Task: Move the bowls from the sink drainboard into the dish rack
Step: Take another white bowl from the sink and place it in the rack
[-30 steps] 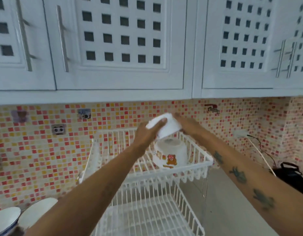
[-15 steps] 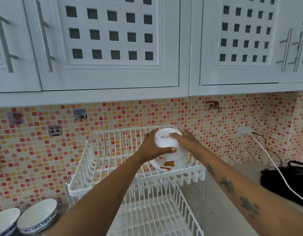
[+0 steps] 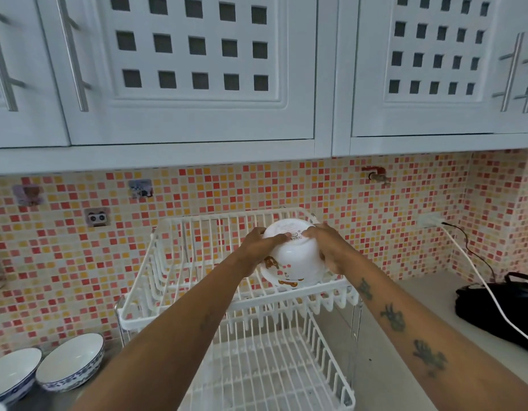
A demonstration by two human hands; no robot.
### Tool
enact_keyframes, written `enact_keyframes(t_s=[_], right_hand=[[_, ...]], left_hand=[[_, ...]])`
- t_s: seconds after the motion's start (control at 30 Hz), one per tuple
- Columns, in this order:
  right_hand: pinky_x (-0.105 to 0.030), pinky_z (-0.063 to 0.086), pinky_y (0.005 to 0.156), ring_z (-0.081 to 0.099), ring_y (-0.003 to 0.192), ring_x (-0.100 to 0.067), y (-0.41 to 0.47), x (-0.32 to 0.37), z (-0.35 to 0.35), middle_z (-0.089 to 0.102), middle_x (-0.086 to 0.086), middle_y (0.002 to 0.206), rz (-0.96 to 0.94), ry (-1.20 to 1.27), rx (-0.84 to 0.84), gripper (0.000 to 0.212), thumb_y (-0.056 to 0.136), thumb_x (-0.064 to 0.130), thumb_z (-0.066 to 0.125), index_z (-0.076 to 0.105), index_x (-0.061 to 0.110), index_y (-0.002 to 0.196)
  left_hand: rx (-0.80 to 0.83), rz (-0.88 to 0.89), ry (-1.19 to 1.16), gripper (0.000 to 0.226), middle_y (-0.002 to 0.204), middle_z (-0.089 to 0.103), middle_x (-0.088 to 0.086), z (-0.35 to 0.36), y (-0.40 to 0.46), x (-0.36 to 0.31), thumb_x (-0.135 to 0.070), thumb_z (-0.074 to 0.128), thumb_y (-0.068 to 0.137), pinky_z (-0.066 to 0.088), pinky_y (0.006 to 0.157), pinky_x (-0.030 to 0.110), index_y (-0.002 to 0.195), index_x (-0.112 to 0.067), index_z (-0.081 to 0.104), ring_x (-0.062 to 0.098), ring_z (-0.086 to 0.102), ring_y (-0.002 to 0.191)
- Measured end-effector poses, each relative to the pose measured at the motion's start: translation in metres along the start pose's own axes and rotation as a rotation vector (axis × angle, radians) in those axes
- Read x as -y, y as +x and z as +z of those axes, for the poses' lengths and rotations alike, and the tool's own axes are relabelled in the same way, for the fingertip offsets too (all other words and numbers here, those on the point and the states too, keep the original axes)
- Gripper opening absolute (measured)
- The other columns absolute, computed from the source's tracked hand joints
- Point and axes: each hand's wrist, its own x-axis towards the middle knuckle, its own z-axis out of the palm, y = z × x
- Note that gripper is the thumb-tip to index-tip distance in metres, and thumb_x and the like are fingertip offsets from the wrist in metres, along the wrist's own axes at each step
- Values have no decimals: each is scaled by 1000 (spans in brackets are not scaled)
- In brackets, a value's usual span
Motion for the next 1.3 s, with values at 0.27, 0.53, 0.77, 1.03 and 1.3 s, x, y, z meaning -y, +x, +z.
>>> enact_keyframes(t_s=[0.27, 0.53, 0.77, 1.03, 1.3], right_hand=[[-29, 41, 60, 56, 85, -21, 9, -3, 3, 57, -14, 129, -32, -156, -66, 53, 93, 28, 45, 40, 9, 143], [-29, 37, 59, 53, 90, -24, 9, 0, 6, 55, -9, 115, -19, -324, -115, 56, 93, 35, 38, 42, 7, 141], [-35, 39, 82, 54, 116, -31, 11, 3, 10, 49, -18, 141, -47, -425, -132, 55, 94, 36, 35, 45, 5, 138], [-39, 38, 104, 43, 135, -33, -1, 7, 14, 36, -17, 153, -53, -549, -127, 61, 100, 43, 29, 32, 5, 148], [-47, 46, 99, 54, 117, -39, -29, 38, 50, 51, -22, 134, -320, -759, -295, 53, 98, 43, 34, 57, 2, 123]], left_hand=[[-38, 17, 119, 67, 131, 61, 12, 2, 9, 4, -42, 70, 87, 53, 87, 39, 142, -14, 44, 31, 63, 109], [-67, 25, 159, 62, 123, 65, 11, 3, 13, 4, -45, 66, 89, 48, 62, 28, 139, -12, 51, 26, 62, 92], [-68, 25, 202, 60, 116, 67, 10, 1, 18, 6, -49, 62, 89, 48, 62, 28, 136, -12, 54, 21, 63, 82], [15, 16, 246, 82, 127, 65, 14, -1, 2, 2, -67, 50, 87, 56, 76, 33, 145, -10, 41, 28, 67, 105], [30, 63, 409, 74, 158, 35, 9, -30, -43, -15, -58, 23, 101, 43, 97, 38, 154, -7, 30, 32, 42, 139]])
